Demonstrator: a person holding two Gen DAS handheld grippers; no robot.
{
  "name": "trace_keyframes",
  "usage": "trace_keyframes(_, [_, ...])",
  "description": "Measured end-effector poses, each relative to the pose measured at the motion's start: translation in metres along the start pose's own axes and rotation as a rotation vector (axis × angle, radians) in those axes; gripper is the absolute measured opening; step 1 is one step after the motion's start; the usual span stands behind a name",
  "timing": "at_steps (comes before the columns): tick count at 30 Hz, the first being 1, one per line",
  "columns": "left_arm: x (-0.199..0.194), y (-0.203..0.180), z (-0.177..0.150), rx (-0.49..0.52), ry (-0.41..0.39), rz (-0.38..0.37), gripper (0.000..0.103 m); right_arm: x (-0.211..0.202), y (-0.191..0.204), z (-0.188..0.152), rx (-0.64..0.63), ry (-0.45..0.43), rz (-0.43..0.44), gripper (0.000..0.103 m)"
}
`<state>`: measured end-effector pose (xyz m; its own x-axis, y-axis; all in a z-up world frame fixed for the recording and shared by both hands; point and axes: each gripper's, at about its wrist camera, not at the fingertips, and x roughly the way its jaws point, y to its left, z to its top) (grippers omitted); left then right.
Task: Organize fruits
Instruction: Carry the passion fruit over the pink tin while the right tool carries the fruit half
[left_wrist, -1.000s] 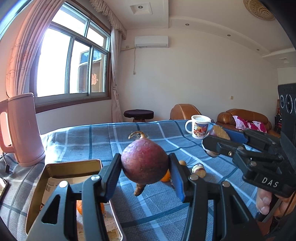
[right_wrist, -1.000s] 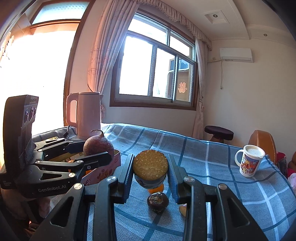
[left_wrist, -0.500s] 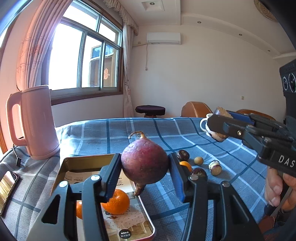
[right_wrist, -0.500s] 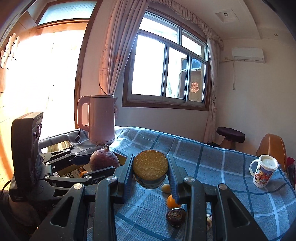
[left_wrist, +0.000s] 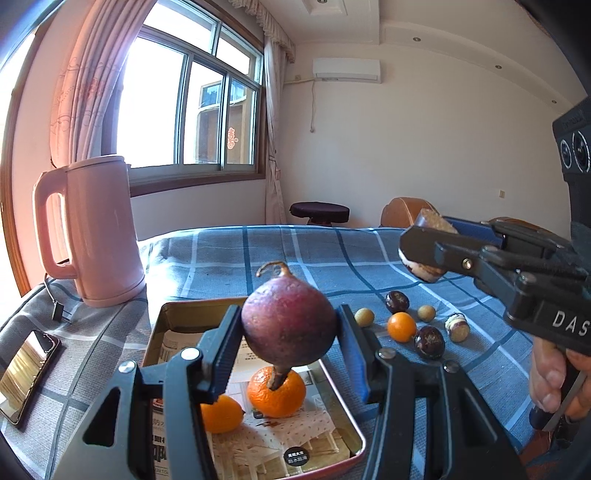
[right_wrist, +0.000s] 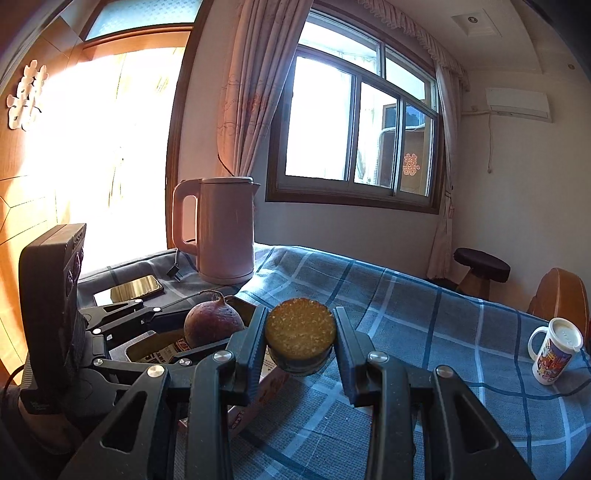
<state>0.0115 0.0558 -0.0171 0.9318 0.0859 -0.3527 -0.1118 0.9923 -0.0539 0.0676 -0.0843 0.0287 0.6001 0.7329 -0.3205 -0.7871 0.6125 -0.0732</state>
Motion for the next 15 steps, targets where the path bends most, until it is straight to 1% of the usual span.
trace_keyframes(15, [0.0, 0.037, -0.003, -0.029, 0.038, 0.077, 0.053, 0.036, 0.022, -0.001, -0.021, 0.047, 0.057, 0.036])
